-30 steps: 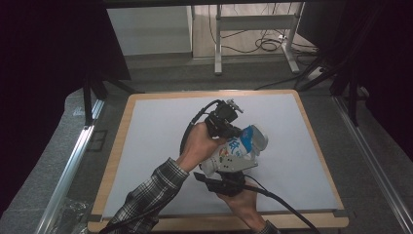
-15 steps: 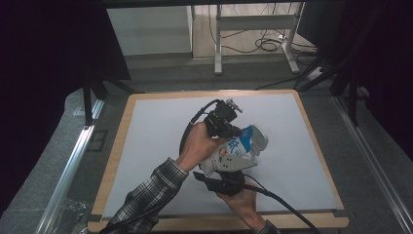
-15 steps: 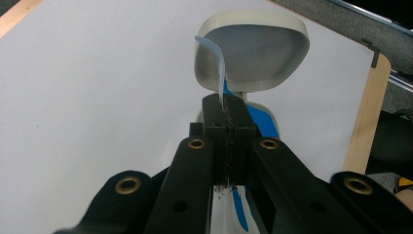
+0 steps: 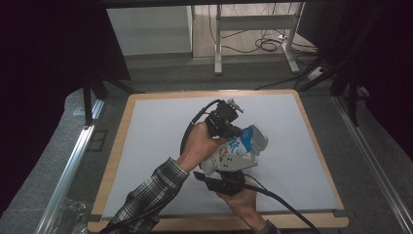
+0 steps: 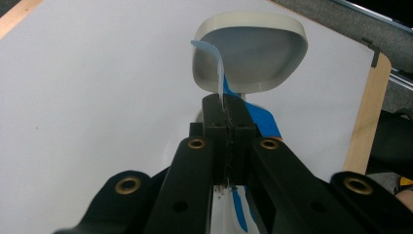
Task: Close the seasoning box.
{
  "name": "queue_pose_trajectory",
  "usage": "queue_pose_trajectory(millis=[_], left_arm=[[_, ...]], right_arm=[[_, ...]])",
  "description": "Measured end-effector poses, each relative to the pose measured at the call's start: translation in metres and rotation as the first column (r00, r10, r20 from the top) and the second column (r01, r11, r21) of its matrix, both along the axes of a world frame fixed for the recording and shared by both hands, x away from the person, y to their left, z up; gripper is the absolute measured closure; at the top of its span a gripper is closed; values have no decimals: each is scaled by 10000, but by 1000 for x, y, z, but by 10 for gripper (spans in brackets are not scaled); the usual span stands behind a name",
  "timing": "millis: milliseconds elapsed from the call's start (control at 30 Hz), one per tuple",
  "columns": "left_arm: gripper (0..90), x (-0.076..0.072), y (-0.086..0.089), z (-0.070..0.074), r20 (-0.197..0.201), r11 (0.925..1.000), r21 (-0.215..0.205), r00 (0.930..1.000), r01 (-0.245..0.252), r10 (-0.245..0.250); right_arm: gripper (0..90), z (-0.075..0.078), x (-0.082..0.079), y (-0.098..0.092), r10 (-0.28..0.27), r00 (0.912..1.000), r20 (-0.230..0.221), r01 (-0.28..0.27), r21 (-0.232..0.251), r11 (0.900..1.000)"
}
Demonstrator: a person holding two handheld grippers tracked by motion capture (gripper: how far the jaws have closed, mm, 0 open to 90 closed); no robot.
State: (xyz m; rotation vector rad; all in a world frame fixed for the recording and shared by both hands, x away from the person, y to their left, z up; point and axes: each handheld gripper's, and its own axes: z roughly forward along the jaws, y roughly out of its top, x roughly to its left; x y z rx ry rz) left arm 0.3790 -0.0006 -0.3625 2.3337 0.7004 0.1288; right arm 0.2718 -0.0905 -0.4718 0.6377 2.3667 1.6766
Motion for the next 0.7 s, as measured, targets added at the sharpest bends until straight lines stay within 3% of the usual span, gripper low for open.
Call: queue_pose_trajectory(millis=[433, 700], left_arm=[[891, -3, 9, -8, 194, 9988, -496, 9998, -25, 34], [889, -5, 11, -9, 196, 9976, -689, 9998, 8, 5]], right_arm=[[616, -10, 2, 4, -38, 10000, -79, 35, -391, 9992], [616, -15, 2, 3, -153, 9998, 96, 159, -626, 9979]])
